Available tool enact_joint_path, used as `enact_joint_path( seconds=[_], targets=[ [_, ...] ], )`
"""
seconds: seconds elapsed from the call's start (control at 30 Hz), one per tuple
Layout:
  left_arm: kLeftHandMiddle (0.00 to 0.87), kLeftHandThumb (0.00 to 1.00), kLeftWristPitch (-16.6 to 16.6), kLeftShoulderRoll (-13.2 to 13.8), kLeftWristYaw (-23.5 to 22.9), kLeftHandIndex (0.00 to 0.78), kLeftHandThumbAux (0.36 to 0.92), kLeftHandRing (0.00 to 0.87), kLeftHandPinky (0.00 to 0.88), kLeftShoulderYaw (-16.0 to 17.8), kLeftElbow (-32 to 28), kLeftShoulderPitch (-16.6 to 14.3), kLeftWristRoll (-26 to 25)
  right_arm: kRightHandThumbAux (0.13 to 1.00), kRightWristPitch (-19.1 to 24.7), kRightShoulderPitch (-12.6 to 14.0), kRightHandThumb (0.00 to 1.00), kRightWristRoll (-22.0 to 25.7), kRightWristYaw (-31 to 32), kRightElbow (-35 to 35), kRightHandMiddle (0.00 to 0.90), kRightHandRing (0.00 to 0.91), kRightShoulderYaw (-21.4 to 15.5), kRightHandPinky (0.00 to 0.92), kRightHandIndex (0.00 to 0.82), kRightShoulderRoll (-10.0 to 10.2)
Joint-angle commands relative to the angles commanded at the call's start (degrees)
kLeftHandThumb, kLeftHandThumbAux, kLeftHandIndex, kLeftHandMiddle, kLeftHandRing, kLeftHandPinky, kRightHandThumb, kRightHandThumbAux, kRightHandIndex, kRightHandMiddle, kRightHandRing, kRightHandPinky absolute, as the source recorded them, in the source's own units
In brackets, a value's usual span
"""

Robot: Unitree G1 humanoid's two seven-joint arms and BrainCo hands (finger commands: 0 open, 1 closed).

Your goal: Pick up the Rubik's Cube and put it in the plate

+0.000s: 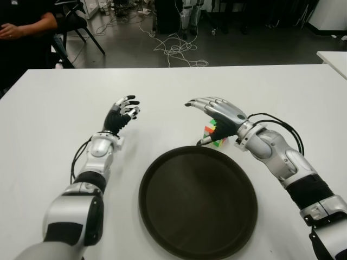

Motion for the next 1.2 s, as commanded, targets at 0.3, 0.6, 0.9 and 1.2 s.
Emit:
enact_joint_path(
  seconds=[0.3,0.6,0.9,1.2],
  targets=[
    [0.275,0.168,0.1,-0.1,-0.5,0.204,0.654,0.309,0.374,0.6,0.1,-0.1,-0.6,0.741,9.1,1.6,0.0,-4.2,-8.5,-2.2,0.173,0.158,-1.3,0.123,0.137,2.3],
    [0.268,0.177,0.0,-0.2,-1.1,0.205,0.64,0.305,0.373,0.8,0.1,-0.1,-0.8,0.76,12.1,2.1,0.0,-3.8,-9.1,-3.9,0.179,0.164,-1.4,0.135,0.135,2.6],
    [0.263,0.167,0.1,-0.3,-0.6,0.21,0.657,0.297,0.36,0.6,0.1,-0.1,-0.5,0.762,13.2,2.4,0.0,-3.8,-9.2,-4.5,0.187,0.172,-1.4,0.129,0.144,2.4],
    [0.259,0.183,0.6,-0.4,-1.0,0.203,0.658,0.297,0.366,0.9,0.2,-0.2,-0.8,0.768,13.7,2.4,0.0,-3.9,-8.3,-5.0,0.188,0.172,-1.1,0.129,0.14,2.0]
  ],
)
